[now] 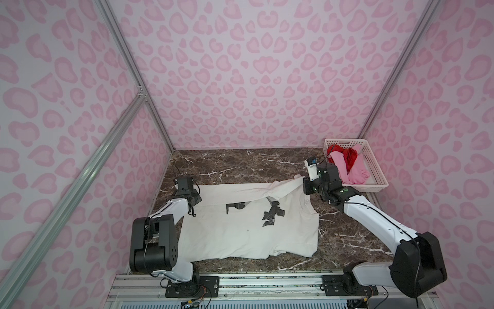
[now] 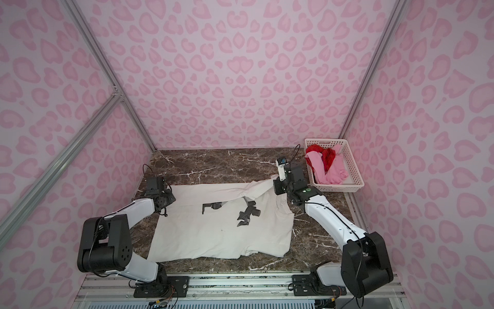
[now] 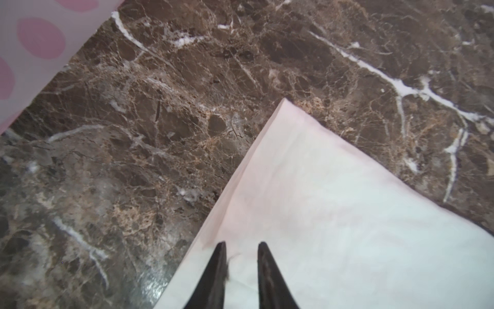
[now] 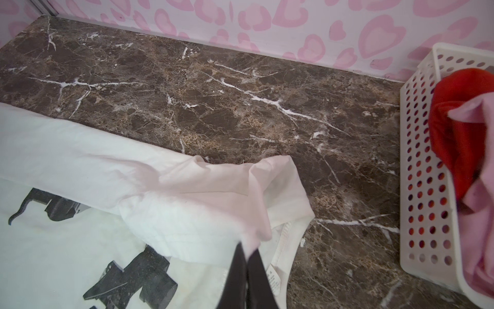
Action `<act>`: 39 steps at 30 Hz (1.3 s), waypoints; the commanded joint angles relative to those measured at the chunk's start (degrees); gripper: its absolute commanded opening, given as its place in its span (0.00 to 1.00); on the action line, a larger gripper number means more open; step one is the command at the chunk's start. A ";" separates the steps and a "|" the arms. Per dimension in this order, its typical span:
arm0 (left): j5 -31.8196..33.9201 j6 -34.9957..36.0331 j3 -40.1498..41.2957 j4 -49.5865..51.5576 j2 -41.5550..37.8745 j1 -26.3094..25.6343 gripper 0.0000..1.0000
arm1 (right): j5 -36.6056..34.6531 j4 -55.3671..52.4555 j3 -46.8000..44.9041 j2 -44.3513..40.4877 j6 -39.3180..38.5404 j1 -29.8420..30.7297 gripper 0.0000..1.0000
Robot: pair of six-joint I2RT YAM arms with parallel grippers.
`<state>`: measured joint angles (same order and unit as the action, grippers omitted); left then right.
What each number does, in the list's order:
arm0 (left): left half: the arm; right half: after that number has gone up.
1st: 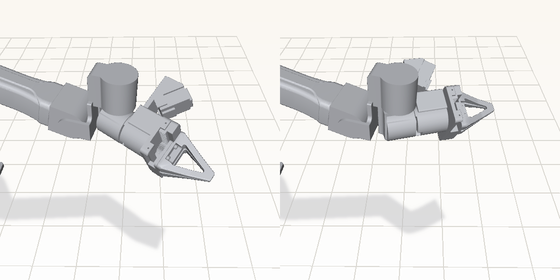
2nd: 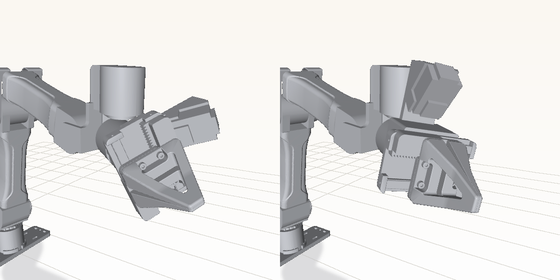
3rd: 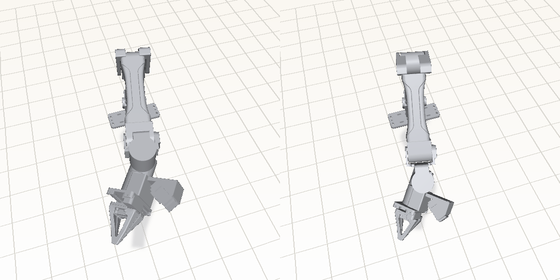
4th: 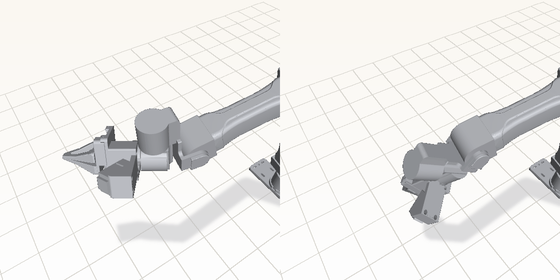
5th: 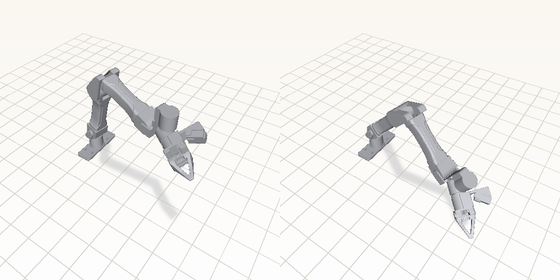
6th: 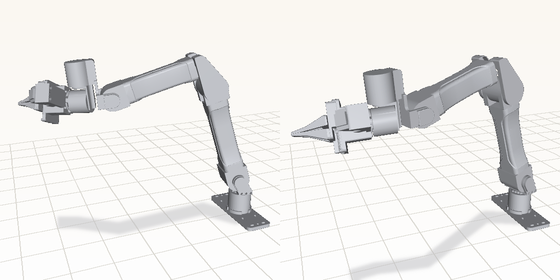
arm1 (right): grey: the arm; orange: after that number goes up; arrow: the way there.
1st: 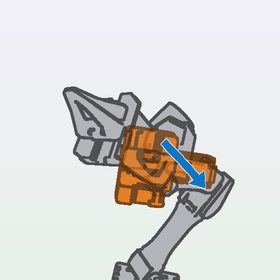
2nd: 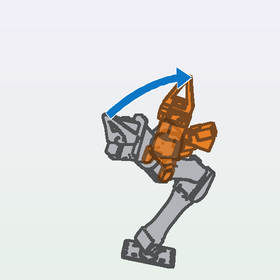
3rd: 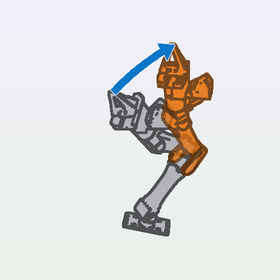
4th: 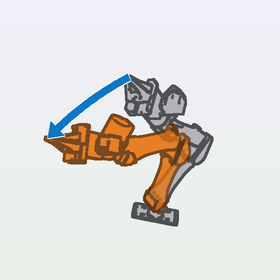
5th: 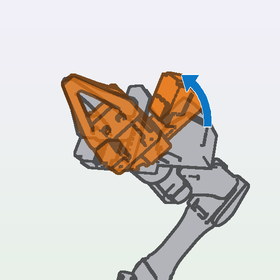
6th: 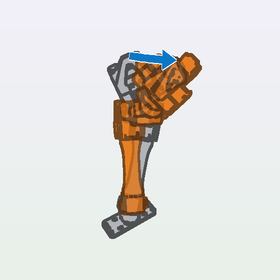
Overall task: Fold and stack t-shirts
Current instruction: Fold the T-shirt.
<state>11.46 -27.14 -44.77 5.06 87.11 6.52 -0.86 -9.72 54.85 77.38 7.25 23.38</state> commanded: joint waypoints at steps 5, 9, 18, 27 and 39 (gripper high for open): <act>-2.87 -1.43 -0.64 1.68 -5.64 -1.80 0.28 | -0.63 -4.76 0.36 -0.56 1.07 0.21 0.00; -3.97 -2.03 -1.41 2.30 -7.19 -3.21 0.28 | -0.81 -7.29 -0.19 -0.70 1.98 0.60 0.00; -7.00 -4.51 -1.60 1.83 -7.54 -8.94 0.29 | -1.58 -12.07 -1.37 0.57 3.83 2.95 0.00; -9.12 -10.11 -1.22 -3.69 -3.58 -27.62 0.29 | -8.46 -14.86 -0.42 4.53 5.22 3.26 0.20; -9.64 -12.79 -10.86 -8.14 10.35 -39.23 0.30 | -10.12 -9.89 0.49 6.90 7.02 -0.03 0.26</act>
<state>1.65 -39.07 -54.30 -0.95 95.85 -32.60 -10.96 -22.63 54.59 82.74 13.43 24.18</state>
